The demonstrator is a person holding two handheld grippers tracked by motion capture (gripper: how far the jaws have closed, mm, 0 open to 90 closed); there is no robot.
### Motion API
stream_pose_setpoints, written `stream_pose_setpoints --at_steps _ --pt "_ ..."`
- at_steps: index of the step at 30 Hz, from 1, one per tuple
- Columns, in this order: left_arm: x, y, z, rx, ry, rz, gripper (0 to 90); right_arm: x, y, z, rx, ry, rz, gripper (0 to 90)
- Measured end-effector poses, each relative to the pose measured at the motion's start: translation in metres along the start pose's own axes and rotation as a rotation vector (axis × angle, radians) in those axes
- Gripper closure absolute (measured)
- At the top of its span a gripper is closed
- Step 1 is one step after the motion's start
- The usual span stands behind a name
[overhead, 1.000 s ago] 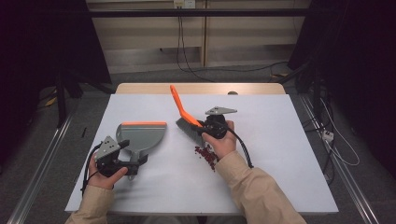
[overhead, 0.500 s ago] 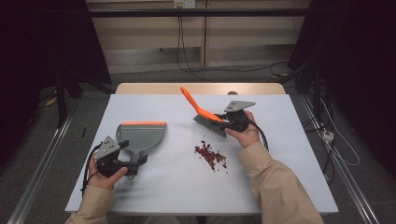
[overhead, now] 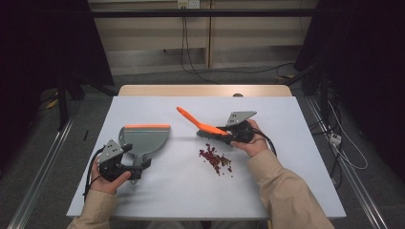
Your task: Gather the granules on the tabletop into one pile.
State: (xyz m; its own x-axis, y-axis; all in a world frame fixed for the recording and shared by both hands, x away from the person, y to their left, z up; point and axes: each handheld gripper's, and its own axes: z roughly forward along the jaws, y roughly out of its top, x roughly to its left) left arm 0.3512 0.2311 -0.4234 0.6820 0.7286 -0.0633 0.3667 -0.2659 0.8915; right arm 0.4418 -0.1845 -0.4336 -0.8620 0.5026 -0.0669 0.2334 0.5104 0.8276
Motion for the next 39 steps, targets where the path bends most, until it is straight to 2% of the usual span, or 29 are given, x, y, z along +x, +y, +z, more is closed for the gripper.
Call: stream_pose_setpoints --at_steps 5,13,31,37,39 --pt "-0.002 0.000 0.000 -0.002 0.001 -0.002 5.6 0.011 -0.003 -0.007 0.011 0.040 -0.026 70.7" --pt "-0.003 0.001 0.000 0.001 -0.003 0.009 5.6 0.025 -0.006 -0.015 0.017 0.062 -0.058 70.5" --pt "-0.003 0.001 0.000 -0.001 -0.007 0.008 5.6 0.041 -0.011 -0.027 0.003 0.108 -0.063 70.7" --pt "-0.003 0.001 -0.001 -0.001 -0.006 0.008 5.6 0.045 -0.010 -0.030 0.005 0.106 -0.079 70.8" --pt "-0.003 0.001 0.000 -0.001 -0.007 0.007 5.6 0.045 -0.009 -0.030 -0.014 0.104 -0.070 71.0"
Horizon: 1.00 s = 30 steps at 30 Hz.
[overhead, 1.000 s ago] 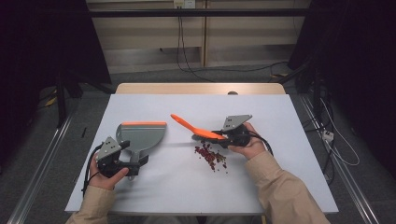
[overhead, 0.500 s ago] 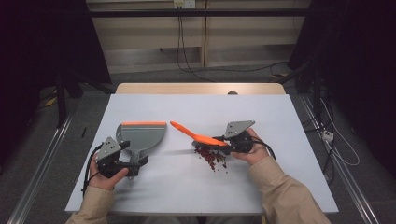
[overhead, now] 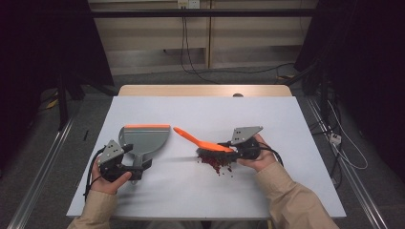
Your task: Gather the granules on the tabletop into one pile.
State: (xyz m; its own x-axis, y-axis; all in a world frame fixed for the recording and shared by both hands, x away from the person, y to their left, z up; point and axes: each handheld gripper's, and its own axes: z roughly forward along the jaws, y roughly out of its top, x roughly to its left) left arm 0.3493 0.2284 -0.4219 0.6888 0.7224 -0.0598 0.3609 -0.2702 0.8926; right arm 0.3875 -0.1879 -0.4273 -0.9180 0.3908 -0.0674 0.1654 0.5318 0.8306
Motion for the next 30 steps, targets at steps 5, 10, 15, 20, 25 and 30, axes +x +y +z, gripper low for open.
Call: stream_pose_setpoints --at_steps 5,10,15,20,25,30 --pt "0.000 0.000 0.001 0.001 -0.001 -0.002 5.6 -0.006 0.007 0.002 -0.046 -0.005 0.012 71.0" --pt "0.000 0.000 0.002 0.005 -0.003 -0.003 5.6 -0.012 0.015 0.015 -0.051 0.002 0.001 71.0" --pt "0.001 -0.001 0.001 0.002 -0.004 -0.005 5.6 -0.013 0.012 0.028 -0.030 0.032 0.018 71.0" --pt "0.001 -0.001 0.001 0.004 -0.006 -0.005 5.6 -0.008 0.013 0.023 -0.020 0.034 0.003 71.0" --pt "0.001 -0.001 0.001 0.000 -0.006 -0.003 5.6 -0.011 0.015 0.007 -0.084 -0.027 0.074 71.0" --pt "0.001 -0.001 0.001 0.004 -0.008 0.001 5.6 -0.007 0.007 -0.011 -0.090 -0.113 0.148 71.0"
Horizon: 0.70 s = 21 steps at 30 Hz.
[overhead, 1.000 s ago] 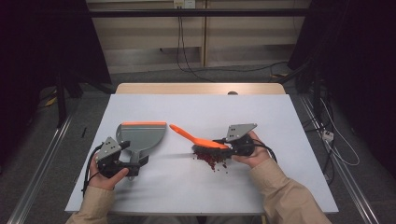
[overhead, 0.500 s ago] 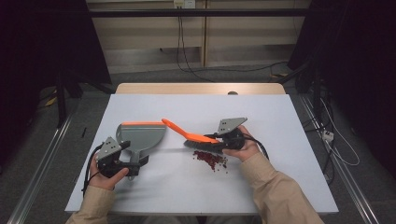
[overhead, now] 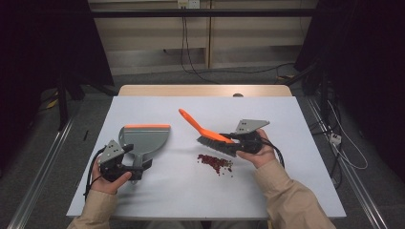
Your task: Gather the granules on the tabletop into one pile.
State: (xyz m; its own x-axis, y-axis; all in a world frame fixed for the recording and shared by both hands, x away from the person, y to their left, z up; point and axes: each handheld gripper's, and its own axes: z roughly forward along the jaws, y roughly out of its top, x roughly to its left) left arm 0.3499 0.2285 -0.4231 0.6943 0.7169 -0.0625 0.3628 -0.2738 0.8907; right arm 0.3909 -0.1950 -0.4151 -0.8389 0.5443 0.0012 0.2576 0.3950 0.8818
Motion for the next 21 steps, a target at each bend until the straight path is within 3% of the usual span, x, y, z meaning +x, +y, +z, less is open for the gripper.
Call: stream_pose_setpoints --at_steps 1,4,7,9,13,16,21 --pt "0.000 0.000 0.000 0.000 0.000 0.001 5.6 0.000 -0.002 -0.003 -0.001 -0.006 0.019 70.9" --pt "0.000 0.000 0.000 -0.003 0.003 0.001 5.6 0.006 -0.011 -0.015 0.002 -0.114 0.092 70.9" --pt "0.000 0.001 -0.001 -0.004 0.005 0.004 5.6 0.007 -0.020 -0.025 -0.012 -0.183 0.167 71.0" --pt "-0.001 0.001 -0.001 -0.005 0.003 0.005 5.6 0.010 -0.027 -0.032 -0.001 -0.255 0.195 71.0" --pt "-0.001 0.002 -0.001 -0.006 0.005 0.005 5.6 0.020 -0.037 -0.041 0.010 -0.334 0.288 70.9" --pt "-0.002 0.002 -0.001 -0.009 0.003 0.000 5.6 0.032 -0.042 -0.044 0.018 -0.399 0.310 70.9" --pt "-0.003 0.003 -0.001 -0.013 -0.003 0.008 5.6 0.049 -0.041 -0.045 0.023 -0.469 0.338 70.9"
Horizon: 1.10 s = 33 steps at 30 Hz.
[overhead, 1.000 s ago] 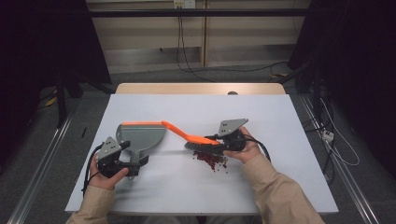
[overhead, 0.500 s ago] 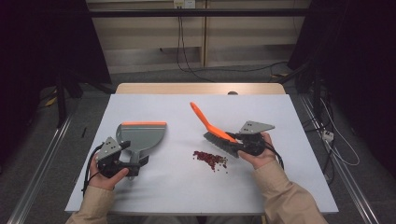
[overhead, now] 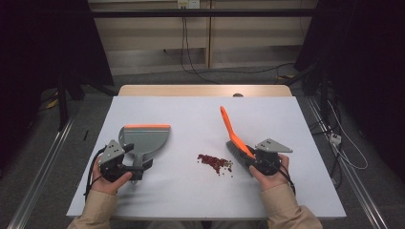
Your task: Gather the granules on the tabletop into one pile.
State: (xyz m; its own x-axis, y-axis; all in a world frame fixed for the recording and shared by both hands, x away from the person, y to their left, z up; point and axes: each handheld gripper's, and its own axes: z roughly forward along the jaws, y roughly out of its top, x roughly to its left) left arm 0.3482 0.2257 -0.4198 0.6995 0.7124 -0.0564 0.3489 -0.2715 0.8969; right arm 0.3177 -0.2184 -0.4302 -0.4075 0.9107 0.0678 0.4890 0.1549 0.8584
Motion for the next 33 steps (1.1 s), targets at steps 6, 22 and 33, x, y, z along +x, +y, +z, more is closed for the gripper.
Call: stream_pose_setpoints --at_steps 6,22,33 --pt "-0.001 0.001 0.000 -0.005 -0.010 0.006 5.6 0.016 -0.004 0.000 -0.007 -0.061 0.014 71.0" --pt "-0.002 0.002 -0.001 -0.007 -0.010 0.011 5.6 0.048 -0.002 0.016 -0.045 -0.080 0.031 70.9" --pt "0.000 0.001 -0.001 -0.008 -0.007 0.000 5.6 0.045 0.012 0.013 -0.084 -0.086 0.018 71.0"
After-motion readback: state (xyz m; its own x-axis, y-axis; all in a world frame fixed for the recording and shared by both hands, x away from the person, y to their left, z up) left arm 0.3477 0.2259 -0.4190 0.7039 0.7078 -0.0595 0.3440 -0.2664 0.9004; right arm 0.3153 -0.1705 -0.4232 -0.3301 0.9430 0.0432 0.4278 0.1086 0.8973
